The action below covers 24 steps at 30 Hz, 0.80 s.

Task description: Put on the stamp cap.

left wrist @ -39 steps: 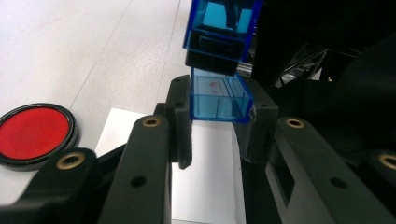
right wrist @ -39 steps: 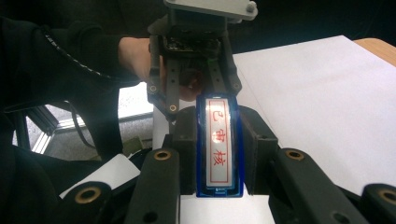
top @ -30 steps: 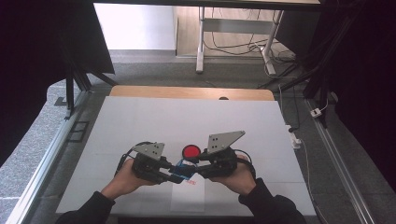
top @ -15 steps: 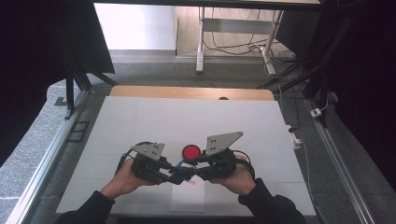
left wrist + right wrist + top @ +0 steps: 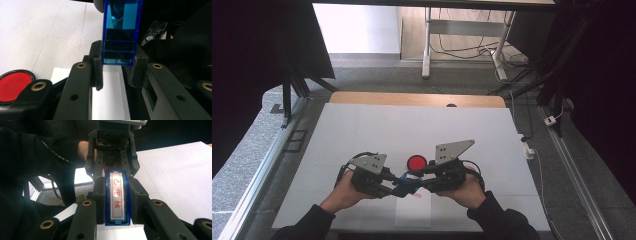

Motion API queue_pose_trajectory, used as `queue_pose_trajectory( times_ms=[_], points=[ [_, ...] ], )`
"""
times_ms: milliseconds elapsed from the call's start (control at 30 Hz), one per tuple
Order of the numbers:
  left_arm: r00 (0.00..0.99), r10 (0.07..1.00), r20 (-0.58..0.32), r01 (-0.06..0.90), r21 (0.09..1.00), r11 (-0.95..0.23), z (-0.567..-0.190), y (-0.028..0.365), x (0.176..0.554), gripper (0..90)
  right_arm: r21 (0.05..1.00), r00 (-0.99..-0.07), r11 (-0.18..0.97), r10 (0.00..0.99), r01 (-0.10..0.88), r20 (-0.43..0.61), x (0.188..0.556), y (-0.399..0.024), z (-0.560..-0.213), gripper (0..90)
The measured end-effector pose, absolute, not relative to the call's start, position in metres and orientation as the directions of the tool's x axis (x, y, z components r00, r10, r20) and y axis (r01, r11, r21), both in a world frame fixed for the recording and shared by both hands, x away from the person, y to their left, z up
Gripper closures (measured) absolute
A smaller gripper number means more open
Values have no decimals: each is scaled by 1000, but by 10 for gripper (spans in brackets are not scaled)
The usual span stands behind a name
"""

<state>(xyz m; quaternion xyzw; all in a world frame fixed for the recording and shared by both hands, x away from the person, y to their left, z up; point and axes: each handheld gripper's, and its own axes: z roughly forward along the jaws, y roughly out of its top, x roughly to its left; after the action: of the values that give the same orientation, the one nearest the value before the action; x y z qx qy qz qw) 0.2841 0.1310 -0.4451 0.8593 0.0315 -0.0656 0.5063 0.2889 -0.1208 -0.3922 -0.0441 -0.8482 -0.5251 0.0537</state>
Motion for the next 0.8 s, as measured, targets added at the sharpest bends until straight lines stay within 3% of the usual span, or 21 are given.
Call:
queue_pose_trajectory(
  times_ms=[200, 800],
  points=[
    [991, 20, -136, 129, 869, -478, -445, 130, 283, 667, 884, -994, 455, 30, 110, 108, 288, -120, -390, 716],
    [971, 193, -141, 222, 828, -515, -450, 134, 277, 359, 879, -995, 466, 65, 101, 79, 289, -123, -392, 715]
  ],
)
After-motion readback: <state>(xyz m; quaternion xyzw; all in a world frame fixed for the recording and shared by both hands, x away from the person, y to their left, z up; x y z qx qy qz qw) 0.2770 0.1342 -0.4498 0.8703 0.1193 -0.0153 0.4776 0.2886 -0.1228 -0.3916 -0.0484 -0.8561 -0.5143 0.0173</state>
